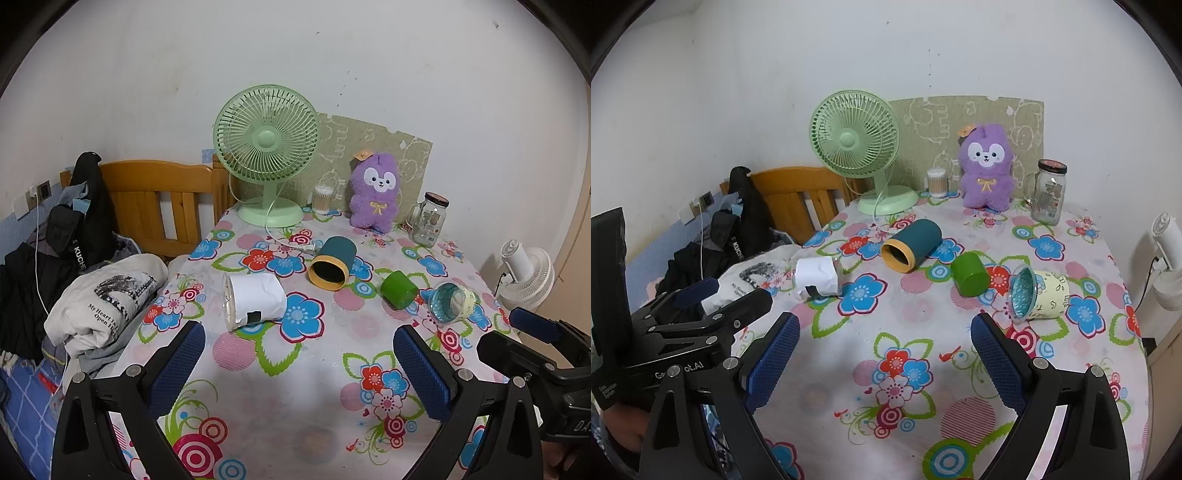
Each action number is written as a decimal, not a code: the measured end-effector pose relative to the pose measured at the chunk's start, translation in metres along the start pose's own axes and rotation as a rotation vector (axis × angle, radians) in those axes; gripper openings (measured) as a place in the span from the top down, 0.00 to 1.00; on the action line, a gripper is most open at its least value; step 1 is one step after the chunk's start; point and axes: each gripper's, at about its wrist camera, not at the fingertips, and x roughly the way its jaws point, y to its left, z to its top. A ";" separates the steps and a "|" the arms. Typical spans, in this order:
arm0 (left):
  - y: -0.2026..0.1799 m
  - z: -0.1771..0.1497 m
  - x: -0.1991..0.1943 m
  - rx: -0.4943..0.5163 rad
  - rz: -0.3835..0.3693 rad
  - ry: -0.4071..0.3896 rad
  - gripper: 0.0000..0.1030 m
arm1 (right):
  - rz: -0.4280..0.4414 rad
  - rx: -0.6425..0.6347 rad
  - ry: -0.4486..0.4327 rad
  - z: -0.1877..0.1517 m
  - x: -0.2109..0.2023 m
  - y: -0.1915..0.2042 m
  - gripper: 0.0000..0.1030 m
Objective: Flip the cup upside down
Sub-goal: 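Move the right gripper toward the teal cup lying on its side, then grasp the teal cup's body with the right gripper and lift it, then carry the teal cup with the right gripper toward the left gripper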
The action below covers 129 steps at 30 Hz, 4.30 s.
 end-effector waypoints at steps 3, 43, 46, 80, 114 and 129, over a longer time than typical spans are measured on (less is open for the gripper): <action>0.002 -0.002 0.003 -0.004 0.001 0.009 0.00 | 0.001 0.003 0.013 0.000 0.005 0.001 0.07; -0.016 0.059 0.156 0.572 -0.100 0.083 0.00 | -0.075 0.252 0.435 0.115 0.298 -0.072 0.08; -0.019 0.060 0.171 0.590 -0.090 0.115 0.00 | -0.050 0.269 0.477 0.115 0.316 -0.073 0.08; -0.004 0.013 0.042 0.226 -0.345 0.096 0.00 | 0.197 0.167 0.470 0.028 0.133 -0.028 0.32; -0.085 -0.002 0.057 0.178 -0.334 0.232 0.00 | 0.155 0.248 0.383 -0.010 0.018 -0.108 0.20; -0.113 -0.015 0.116 0.168 -0.236 0.378 0.00 | 0.193 0.238 0.435 -0.057 0.020 -0.127 0.20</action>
